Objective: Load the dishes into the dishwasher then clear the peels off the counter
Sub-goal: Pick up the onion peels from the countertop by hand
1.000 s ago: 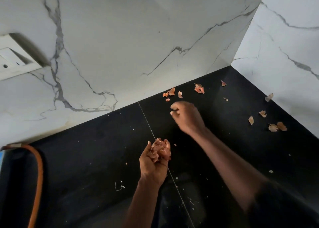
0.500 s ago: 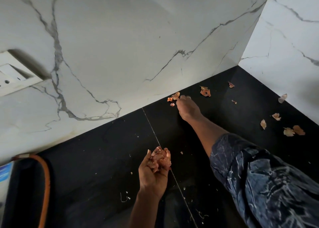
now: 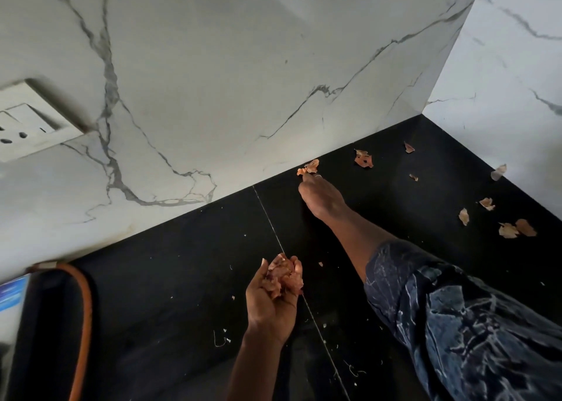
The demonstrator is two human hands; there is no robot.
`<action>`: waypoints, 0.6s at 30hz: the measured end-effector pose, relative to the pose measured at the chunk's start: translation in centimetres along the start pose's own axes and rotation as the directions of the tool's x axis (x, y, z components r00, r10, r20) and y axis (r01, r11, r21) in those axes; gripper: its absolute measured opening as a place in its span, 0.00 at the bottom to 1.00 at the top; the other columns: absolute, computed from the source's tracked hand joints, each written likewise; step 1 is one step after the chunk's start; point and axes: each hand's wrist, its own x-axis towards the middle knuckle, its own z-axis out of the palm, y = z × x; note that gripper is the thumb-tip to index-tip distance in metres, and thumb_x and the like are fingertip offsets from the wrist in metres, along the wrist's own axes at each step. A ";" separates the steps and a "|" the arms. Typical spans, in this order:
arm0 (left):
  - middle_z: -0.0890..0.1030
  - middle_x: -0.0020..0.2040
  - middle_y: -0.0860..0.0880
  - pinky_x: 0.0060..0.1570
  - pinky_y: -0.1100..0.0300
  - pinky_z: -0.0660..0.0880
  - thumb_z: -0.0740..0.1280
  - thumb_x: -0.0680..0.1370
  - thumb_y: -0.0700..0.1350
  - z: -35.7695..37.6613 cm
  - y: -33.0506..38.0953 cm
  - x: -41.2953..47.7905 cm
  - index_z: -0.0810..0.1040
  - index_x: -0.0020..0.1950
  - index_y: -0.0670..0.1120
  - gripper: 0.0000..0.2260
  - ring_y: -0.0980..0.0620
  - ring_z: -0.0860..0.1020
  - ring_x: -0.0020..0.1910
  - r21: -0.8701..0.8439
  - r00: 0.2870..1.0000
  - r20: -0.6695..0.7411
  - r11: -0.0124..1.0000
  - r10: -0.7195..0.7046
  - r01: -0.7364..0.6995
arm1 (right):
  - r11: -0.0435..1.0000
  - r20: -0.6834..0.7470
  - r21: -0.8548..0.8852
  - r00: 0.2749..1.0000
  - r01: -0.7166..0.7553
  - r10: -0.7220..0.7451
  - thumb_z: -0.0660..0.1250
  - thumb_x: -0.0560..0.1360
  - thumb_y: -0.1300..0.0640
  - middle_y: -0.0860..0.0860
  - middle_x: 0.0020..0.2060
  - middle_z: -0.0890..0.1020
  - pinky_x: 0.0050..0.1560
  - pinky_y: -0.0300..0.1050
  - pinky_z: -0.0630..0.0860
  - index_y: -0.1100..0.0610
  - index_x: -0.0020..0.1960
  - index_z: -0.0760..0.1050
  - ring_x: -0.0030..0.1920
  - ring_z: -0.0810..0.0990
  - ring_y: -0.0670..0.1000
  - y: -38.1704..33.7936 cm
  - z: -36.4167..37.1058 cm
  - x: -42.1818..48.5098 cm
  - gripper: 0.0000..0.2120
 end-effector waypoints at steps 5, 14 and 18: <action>0.83 0.50 0.38 0.52 0.53 0.82 0.61 0.83 0.48 0.0 -0.3 0.1 0.78 0.57 0.36 0.15 0.41 0.83 0.53 0.007 1.000 0.002 1.000 -0.001 0.001 | 0.999 0.021 0.043 1.000 -0.011 0.010 0.69 0.77 0.65 0.54 0.52 0.78 0.47 0.44 0.75 0.58 0.55 0.77 0.51 0.79 0.52 0.0 0.1 -1.7 0.08; 0.82 0.54 0.37 0.51 0.53 0.83 0.62 0.83 0.48 -0.4 0.1 0.4 0.78 0.58 0.37 0.15 0.41 0.82 0.53 -0.014 1.000 -0.017 1.000 0.024 -0.024 | 0.840 -0.057 0.496 0.957 -0.220 0.285 0.73 0.75 0.62 0.51 0.45 0.86 0.44 0.34 0.76 0.58 0.51 0.83 0.46 0.84 0.45 1.9 -0.4 -4.7 0.05; 0.81 0.56 0.37 0.53 0.52 0.82 0.62 0.83 0.47 -0.4 0.5 0.6 0.78 0.58 0.37 0.14 0.41 0.82 0.53 -0.022 0.999 -0.017 0.999 0.034 -0.035 | 0.696 -0.100 0.706 0.955 -0.130 0.279 0.73 0.75 0.61 0.48 0.43 0.86 0.43 0.35 0.81 0.58 0.51 0.84 0.41 0.84 0.41 0.2 -3.4 -7.4 0.05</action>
